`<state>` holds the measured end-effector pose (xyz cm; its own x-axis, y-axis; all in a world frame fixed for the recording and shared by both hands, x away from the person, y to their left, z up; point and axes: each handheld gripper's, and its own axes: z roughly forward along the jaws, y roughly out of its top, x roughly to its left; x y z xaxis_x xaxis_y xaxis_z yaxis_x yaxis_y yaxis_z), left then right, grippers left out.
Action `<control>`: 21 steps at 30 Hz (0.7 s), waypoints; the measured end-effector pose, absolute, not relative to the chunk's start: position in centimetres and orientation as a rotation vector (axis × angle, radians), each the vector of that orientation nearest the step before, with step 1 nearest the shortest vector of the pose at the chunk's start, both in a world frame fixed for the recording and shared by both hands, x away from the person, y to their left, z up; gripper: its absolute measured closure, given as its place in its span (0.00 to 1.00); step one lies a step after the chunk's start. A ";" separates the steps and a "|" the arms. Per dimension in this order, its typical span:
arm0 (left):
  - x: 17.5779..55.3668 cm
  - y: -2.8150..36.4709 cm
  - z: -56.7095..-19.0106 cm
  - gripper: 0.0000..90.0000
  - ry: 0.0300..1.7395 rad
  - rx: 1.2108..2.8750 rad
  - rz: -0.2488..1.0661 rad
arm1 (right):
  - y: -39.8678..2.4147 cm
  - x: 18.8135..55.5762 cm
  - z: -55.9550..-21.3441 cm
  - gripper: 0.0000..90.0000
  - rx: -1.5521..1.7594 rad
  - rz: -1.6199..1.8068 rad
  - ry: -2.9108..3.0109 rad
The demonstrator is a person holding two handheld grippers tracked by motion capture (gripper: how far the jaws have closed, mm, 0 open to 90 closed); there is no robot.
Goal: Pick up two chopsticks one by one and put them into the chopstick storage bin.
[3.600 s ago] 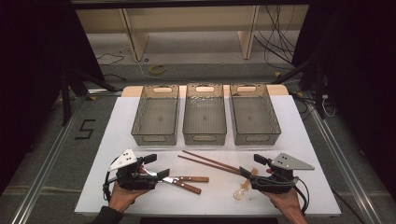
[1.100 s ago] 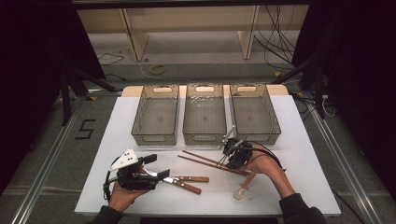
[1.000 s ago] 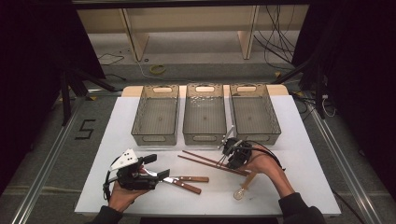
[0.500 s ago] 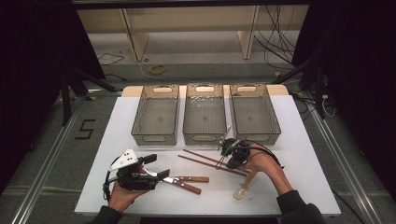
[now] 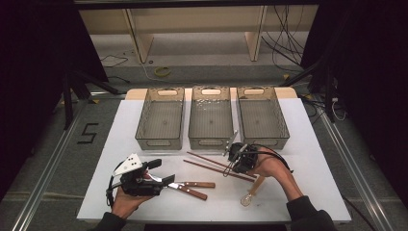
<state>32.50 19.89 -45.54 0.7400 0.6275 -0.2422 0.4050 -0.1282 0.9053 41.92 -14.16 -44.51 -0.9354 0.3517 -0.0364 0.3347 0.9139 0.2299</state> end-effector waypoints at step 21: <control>32.8 19.9 -44.8 0.17 0.820 1.764 0.241 | -13.0 39.5 -41.0 0.94 0.410 0.507 2.950</control>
